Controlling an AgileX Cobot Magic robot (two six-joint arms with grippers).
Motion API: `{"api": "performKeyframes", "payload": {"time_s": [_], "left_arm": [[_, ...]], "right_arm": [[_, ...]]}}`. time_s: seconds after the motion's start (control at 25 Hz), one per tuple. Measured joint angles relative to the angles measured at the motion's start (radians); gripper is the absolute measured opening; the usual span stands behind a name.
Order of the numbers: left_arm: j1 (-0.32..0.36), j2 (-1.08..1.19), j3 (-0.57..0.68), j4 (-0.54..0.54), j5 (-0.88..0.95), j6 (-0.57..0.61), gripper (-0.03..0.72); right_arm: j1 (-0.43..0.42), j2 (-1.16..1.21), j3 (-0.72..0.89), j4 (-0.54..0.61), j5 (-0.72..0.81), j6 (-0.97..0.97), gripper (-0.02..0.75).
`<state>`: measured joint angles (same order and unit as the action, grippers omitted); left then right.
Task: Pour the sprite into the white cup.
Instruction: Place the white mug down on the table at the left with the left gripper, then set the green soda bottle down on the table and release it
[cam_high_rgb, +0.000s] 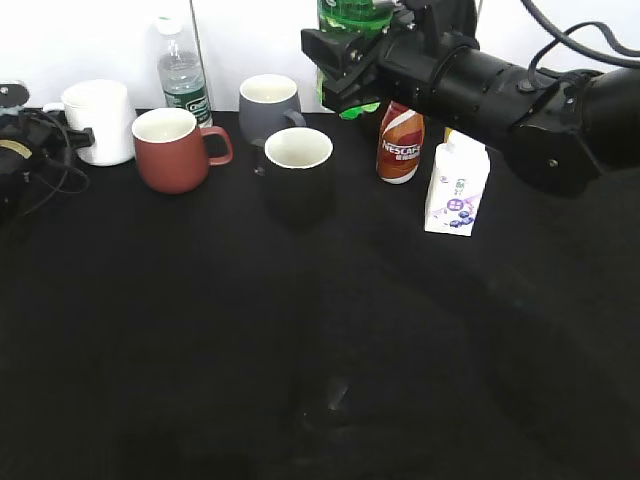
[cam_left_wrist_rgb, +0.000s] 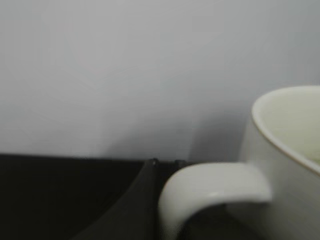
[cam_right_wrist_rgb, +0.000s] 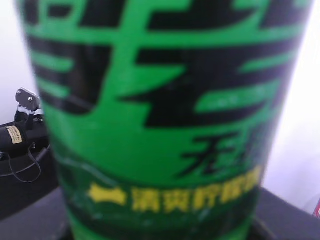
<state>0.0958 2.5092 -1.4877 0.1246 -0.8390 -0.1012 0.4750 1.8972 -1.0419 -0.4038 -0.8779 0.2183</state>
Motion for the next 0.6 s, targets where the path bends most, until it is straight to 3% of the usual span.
{"api": "performKeyframes", "payload": {"time_s": [0.24, 0.36, 0.6], "left_arm": [[0.001, -0.011, 0.044, 0.018, -0.034, -0.014, 0.324], [0.001, -0.079, 0.160, 0.019, -0.095, -0.014, 0.342], [0.000, -0.328, 0.599, 0.022, -0.308, -0.014, 0.344]], "right_arm": [[0.000, 0.000, 0.000, 0.000, 0.000, 0.017, 0.384], [0.000, 0.000, 0.000, 0.005, 0.005, 0.017, 0.384], [-0.016, 0.000, 0.000, 0.075, 0.054, 0.020, 0.384]]}}
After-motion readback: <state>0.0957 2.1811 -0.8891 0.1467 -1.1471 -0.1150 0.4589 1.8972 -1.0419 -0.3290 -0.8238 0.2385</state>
